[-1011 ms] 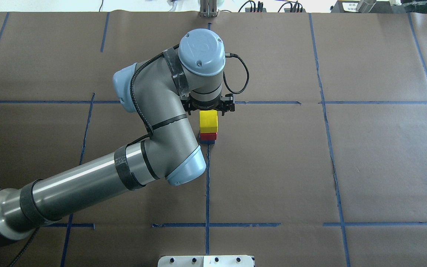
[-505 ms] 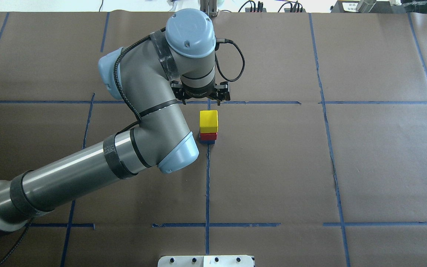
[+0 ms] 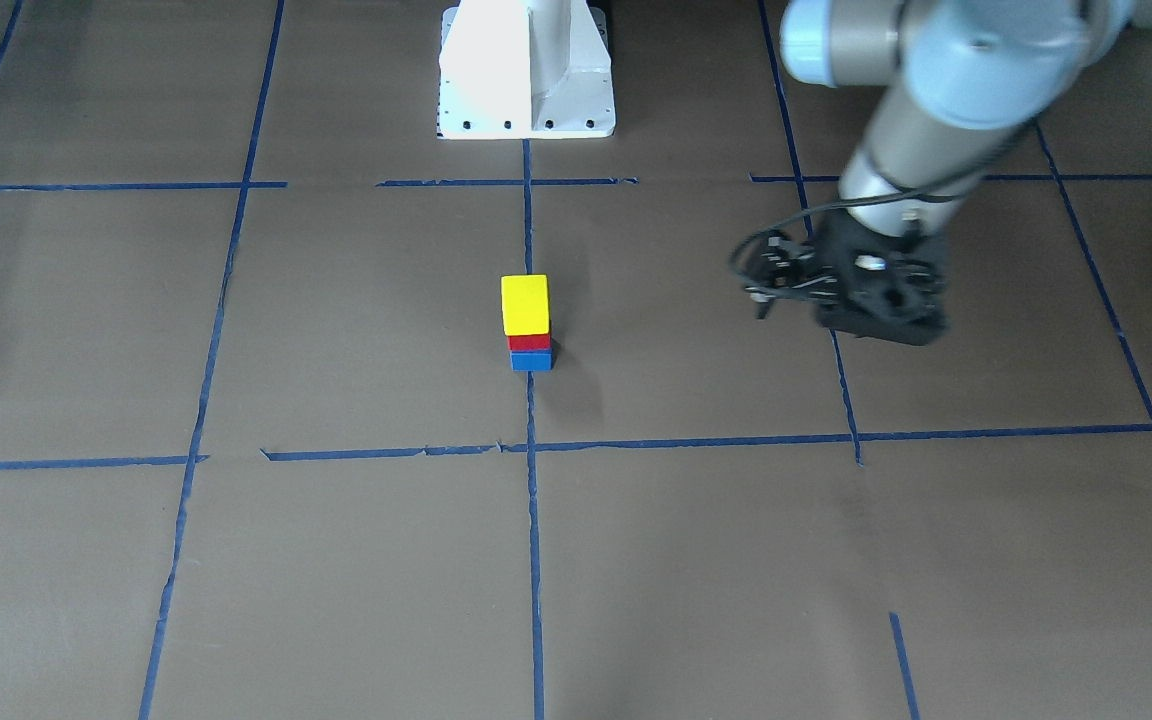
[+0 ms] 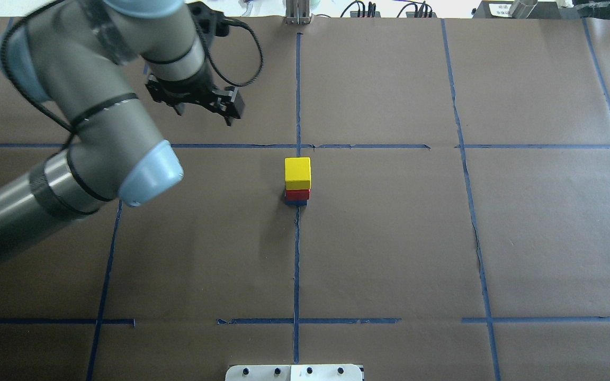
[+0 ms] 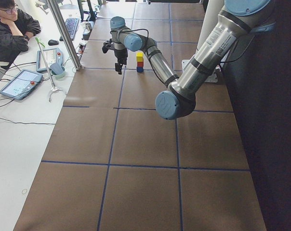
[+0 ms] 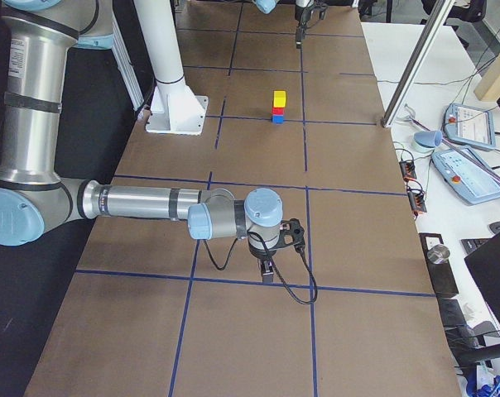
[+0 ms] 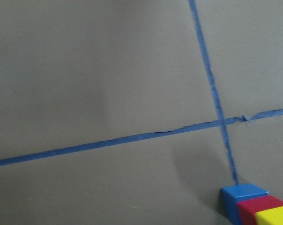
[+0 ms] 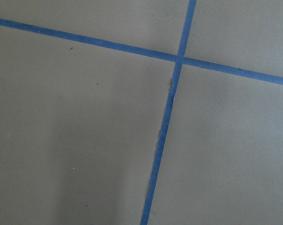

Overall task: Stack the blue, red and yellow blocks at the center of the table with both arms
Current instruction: 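Open the left gripper to release the yellow cube and withdraw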

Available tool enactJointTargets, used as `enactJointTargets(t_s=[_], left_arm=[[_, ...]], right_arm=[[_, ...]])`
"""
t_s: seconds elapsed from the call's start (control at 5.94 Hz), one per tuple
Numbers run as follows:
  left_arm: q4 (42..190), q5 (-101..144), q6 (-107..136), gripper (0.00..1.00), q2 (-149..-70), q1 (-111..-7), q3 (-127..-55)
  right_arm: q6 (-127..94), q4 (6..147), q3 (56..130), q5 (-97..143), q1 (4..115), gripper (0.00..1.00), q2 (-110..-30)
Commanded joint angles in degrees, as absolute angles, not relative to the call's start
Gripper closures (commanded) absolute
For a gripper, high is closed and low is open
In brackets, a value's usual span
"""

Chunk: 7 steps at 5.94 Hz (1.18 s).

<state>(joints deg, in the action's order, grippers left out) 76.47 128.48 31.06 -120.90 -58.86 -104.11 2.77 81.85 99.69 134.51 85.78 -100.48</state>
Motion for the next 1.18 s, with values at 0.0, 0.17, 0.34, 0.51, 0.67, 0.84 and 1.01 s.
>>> enactJointTargets(t_s=[0.0, 0.17, 0.34, 0.51, 0.67, 0.84, 1.01], left_arm=[[76.7, 133.4, 12.5, 0.00, -105.4, -69.7, -106.2], [76.8, 133.4, 3.0, 0.00, -99.3, -75.1, -105.1], [76.8, 133.4, -0.8, 0.00, -94.6, -79.1, -102.4], [81.2, 133.6, -1.7, 0.00, -88.9, -81.7, -101.5], [87.2, 133.6, -1.6, 0.00, -83.6, -82.0, -101.4], [89.7, 133.7, -1.7, 0.00, -80.8, -83.6, -101.3], [91.4, 133.7, -1.7, 0.00, -79.2, -84.2, -101.3]], right_arm=[[-1.7, 81.7, 100.4, 134.7, 85.9, 0.00, -100.2], [-1.8, 81.5, 100.4, 135.0, 85.9, 0.00, -100.1], [-1.8, 81.5, 100.3, 135.0, 85.8, 0.00, -100.1], [-1.8, 81.4, 100.3, 134.9, 85.8, 0.00, -100.1], [-1.8, 81.5, 100.3, 134.8, 85.8, 0.00, -100.1], [-1.8, 81.4, 100.3, 134.8, 85.9, 0.00, -100.2], [-1.8, 81.4, 100.2, 134.8, 85.9, 0.00, -100.2]])
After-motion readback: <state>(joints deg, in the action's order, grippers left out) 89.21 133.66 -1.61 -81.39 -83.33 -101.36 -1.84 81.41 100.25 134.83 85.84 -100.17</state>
